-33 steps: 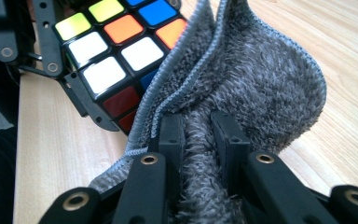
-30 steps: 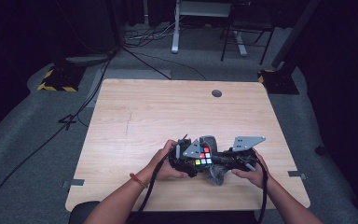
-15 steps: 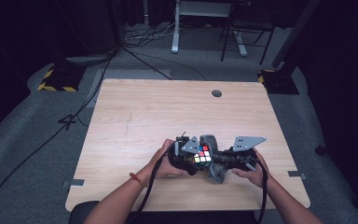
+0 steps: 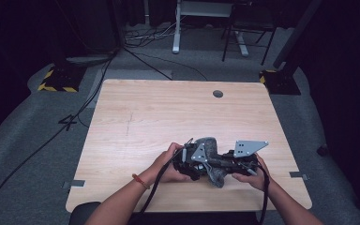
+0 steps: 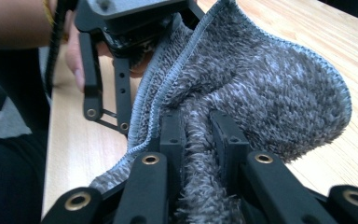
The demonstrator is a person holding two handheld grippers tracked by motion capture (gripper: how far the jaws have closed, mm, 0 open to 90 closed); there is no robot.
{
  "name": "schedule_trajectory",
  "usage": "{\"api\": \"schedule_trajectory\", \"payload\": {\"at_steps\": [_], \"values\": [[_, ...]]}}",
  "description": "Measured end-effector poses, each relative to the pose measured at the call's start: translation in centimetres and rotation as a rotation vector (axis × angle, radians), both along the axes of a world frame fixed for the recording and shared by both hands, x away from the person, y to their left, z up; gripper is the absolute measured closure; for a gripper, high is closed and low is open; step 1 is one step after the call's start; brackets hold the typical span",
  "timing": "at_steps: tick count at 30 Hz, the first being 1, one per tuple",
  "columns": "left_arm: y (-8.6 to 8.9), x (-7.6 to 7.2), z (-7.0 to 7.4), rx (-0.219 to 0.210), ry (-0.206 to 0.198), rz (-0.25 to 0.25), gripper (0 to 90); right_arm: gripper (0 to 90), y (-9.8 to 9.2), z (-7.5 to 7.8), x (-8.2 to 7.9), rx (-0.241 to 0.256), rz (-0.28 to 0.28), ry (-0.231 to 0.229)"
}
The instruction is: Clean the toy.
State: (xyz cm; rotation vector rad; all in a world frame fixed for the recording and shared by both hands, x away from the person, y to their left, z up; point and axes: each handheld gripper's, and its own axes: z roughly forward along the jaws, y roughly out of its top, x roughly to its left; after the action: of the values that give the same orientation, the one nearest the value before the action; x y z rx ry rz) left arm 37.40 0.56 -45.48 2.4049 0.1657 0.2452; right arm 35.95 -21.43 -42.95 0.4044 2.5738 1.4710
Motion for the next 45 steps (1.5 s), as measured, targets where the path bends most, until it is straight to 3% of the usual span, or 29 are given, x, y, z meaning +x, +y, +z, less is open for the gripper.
{"api": "schedule_trajectory", "payload": {"at_steps": [4, 6, 9, 11, 17, 21, 24, 28, 30, 31, 33, 36, 41, 44, 45], "values": [[0.3, 0.2, 0.3, -0.017, -0.006, 0.009, 33.5, 76.4, -0.5, -0.2, 0.5, -0.030, -0.026, 0.012], [0.5, 0.1, 0.4, -0.023, -0.012, 0.017, 33.5, 76.4, -0.7, -0.6, 1.1, -0.087, -0.048, 0.026], [0.8, 0.2, 0.7, -0.034, -0.005, 0.018, 33.4, 76.4, -0.8, -0.9, 1.3, -0.105, -0.051, 0.041], [0.8, 0.2, 0.9, -0.036, -0.011, 0.016, 33.5, 76.4, -0.7, -0.9, 1.2, -0.088, -0.040, 0.047], [0.5, 0.1, 0.7, -0.014, -0.014, 0.017, 33.5, 76.4, 0.4, 0.3, -0.3, -0.036, -0.003, 0.002], [0.4, 0.0, 0.7, -0.013, -0.012, 0.018, 33.5, 76.3, 0.9, 0.6, -0.5, -0.059, -0.043, -0.054], [0.5, -0.2, 1.0, -0.014, -0.019, 0.009, 33.5, 76.3, 0.8, 0.2, 0.0, -0.096, -0.080, -0.062], [0.9, -0.3, 1.6, -0.043, -0.027, 0.003, 33.5, 76.4, 0.1, -1.1, 1.2, -0.168, -0.110, -0.009], [1.2, -0.3, 2.0, -0.059, -0.038, 0.010, 33.5, 76.4, 0.0, -1.4, 1.3, -0.176, -0.086, 0.020], [1.5, -0.2, 2.3, -0.074, -0.035, 0.011, 33.5, 76.3, 0.1, -1.4, 1.3, -0.177, -0.081, 0.020], [1.8, -0.1, 2.4, -0.080, -0.033, 0.012, 33.5, 76.2, 0.2, -1.2, 1.1, -0.131, -0.057, 0.038], [2.0, 0.0, 2.3, -0.047, -0.046, 0.020, 33.5, 76.2, 0.4, -0.4, 0.6, -0.129, -0.064, -0.009], [1.7, 0.1, 1.7, -0.013, -0.040, 0.025, 33.5, 76.2, -0.1, 0.6, 0.0, -0.072, -0.061, -0.031], [1.0, -0.4, 1.4, -0.007, -0.035, -0.001, 33.5, 76.0, 0.3, 1.1, -0.7, -0.018, -0.005, -0.031], [0.6, -0.6, 1.4, -0.004, -0.043, -0.012, 33.5, 75.9, 0.6, 1.2, -0.9, -0.027, 0.003, -0.036]]}}
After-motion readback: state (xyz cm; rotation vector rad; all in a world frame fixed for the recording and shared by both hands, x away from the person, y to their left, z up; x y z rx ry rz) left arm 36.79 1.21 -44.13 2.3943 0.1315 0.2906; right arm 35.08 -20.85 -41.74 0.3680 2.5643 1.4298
